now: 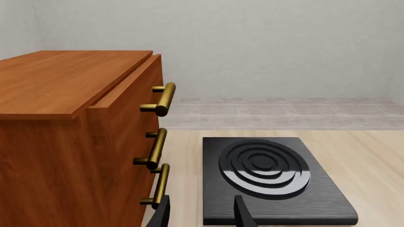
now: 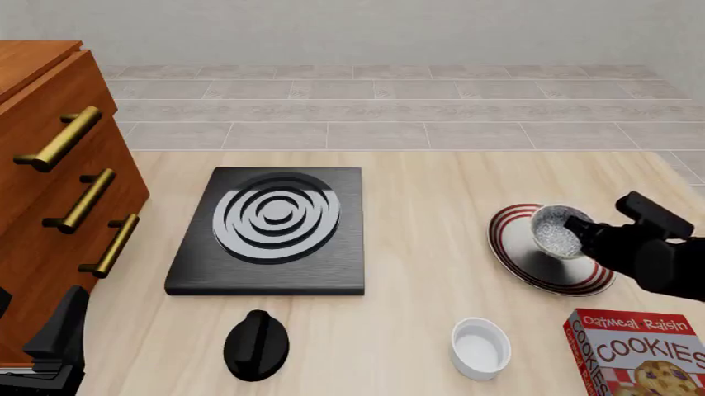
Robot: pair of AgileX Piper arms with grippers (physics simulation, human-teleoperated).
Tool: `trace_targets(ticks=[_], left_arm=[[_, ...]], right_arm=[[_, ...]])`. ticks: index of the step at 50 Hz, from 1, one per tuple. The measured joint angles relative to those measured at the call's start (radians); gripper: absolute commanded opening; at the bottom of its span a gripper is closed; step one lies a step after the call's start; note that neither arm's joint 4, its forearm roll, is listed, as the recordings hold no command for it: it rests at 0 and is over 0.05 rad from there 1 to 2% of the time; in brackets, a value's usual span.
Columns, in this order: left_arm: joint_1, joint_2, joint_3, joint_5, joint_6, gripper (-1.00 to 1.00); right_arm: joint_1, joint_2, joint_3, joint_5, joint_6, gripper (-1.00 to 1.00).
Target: Pick the akita bowl on the cookies box and place it on the plate.
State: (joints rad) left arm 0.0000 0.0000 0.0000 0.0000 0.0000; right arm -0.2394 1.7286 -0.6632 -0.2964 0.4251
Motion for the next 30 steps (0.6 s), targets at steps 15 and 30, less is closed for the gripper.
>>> trace_targets(ticks=[15, 30], left_arm=[[0.0, 0.0, 0.0, 0.0, 0.0, 1.0], [0.0, 0.0, 0.0, 0.0, 0.0, 1.0]], right_arm=[[0.002, 0.017, -0.002, -0.009, 0.0, -1.0], [0.002, 0.032, 0.0, -0.022, 0.002, -1.0]])
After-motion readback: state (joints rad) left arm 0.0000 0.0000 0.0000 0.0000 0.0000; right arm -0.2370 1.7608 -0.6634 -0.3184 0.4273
